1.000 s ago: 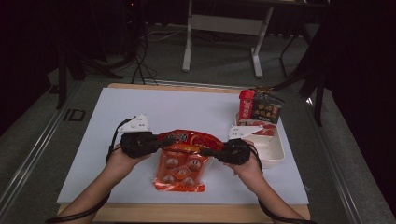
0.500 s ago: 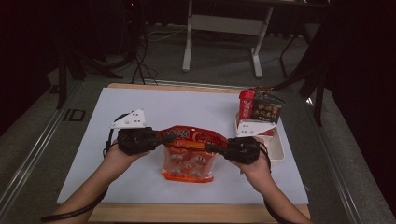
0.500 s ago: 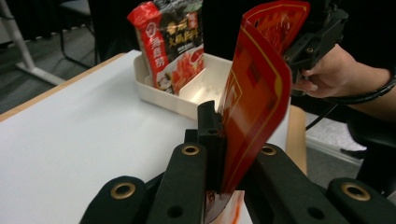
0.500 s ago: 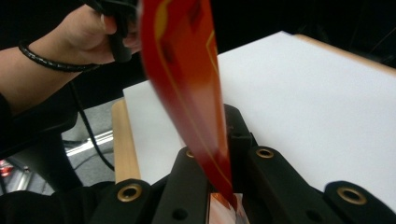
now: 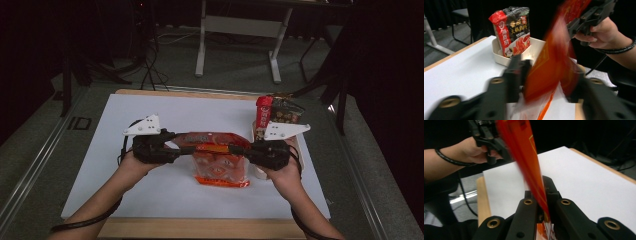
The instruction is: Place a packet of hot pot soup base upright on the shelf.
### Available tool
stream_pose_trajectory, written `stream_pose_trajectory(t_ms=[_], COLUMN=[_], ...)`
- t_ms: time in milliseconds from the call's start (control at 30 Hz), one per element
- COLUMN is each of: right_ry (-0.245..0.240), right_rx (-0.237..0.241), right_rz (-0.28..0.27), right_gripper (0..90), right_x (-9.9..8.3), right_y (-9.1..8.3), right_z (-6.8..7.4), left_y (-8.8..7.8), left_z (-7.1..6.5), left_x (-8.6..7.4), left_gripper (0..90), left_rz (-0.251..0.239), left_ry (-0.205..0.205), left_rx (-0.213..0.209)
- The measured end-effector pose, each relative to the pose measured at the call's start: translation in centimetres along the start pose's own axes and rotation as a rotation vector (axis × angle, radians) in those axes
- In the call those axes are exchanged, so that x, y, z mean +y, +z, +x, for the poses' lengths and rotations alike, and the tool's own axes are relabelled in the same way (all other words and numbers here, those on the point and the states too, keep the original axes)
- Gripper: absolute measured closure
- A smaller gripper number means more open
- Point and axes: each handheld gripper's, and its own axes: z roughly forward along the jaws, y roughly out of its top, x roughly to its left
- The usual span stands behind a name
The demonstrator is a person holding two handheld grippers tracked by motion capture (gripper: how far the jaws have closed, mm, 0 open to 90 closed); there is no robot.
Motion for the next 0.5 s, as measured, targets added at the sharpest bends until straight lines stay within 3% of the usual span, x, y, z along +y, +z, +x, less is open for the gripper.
stream_pose_trajectory(t_ms=[67, 100, 133, 200, 267, 367, 500], right_ry=[0.014, 0.014, 0.025, 0.026, 0.026, 0.029, 0.025], right_rx=[-0.007, -0.007, -0.005, -0.012, -0.023, -0.036, -0.063], right_rz=[-0.012, -0.012, -0.027, -0.039, -0.051, -0.079, -0.102], right_gripper=[90.0, 90.0, 90.0, 90.0, 90.0, 90.0, 90.0], right_x=[0.1, 0.1, 0.3, 0.6, 0.9, 1.6, 2.6], right_y=[-0.6, -0.6, -1.0, -1.6, -2.1, -3.0, -4.1], right_z=[-0.3, -0.3, -0.5, -0.7, -0.8, -1.1, -1.5], left_y=[-0.1, -0.1, -0.1, -0.1, -0.1, 0.1, 0.3], left_z=[0.2, 0.4, 0.5, 0.6, 0.7, 0.6, 0.6], left_x=[-0.1, -0.2, -0.2, -0.5, -0.9, -1.7, -2.6], left_gripper=[37.6, 37.6, 27.0, 16.3, 13.6, 3.2, 2.5], left_rz=[-0.015, -0.022, -0.026, -0.031, -0.028, -0.032, -0.031], left_ry=[-0.025, -0.043, -0.061, -0.088, -0.091, -0.057, -0.069], left_rx=[0.001, 0.005, 0.007, 0.013, 0.018, 0.04, 0.064])
